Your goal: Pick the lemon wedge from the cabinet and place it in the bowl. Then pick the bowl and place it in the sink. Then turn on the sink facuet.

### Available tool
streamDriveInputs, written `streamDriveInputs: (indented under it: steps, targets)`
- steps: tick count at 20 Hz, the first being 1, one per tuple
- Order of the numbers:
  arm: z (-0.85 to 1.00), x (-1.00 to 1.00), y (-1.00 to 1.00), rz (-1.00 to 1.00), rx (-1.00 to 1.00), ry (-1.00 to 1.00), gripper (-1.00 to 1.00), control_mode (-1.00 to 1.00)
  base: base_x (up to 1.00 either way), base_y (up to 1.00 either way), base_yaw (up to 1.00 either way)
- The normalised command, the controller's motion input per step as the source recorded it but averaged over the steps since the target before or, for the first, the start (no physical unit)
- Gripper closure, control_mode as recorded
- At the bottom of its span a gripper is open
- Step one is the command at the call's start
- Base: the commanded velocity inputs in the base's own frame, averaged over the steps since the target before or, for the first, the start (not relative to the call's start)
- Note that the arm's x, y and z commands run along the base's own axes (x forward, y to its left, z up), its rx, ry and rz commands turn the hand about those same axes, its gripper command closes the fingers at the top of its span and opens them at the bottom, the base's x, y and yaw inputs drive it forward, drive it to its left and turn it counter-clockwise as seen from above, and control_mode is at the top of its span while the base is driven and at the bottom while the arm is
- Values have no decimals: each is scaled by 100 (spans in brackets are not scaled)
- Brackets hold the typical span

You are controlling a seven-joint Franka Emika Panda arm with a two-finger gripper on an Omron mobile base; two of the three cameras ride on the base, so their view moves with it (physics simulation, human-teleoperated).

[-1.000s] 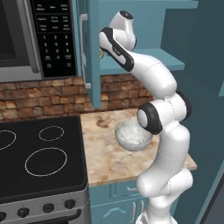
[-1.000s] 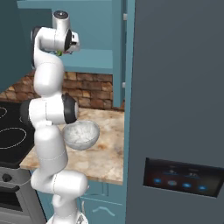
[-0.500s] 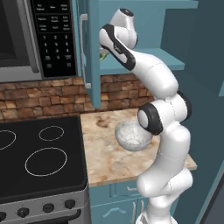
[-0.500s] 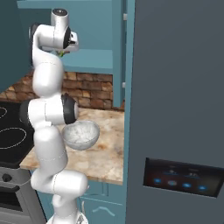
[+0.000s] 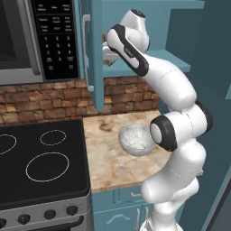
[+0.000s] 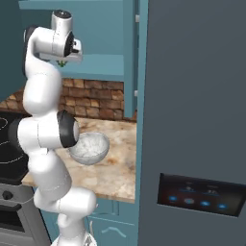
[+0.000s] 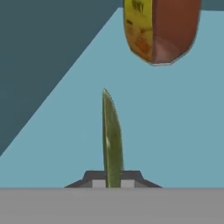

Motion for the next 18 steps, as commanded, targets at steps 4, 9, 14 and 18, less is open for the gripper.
streamDriveInputs:
  steps: [4, 9, 14, 18]
  targets:
    - [-28, -97, -11, -3, 6, -7, 100, -100, 0, 0, 0]
    - [-27, -100, -22, -10, 7, -7, 100, -100, 0, 0, 0]
    - [-44, -100, -45, -17, 3, -1, 100, -100, 0, 0, 0]
    - [-70, -99, -56, -19, 0, 4, 100, -100, 0, 0, 0]
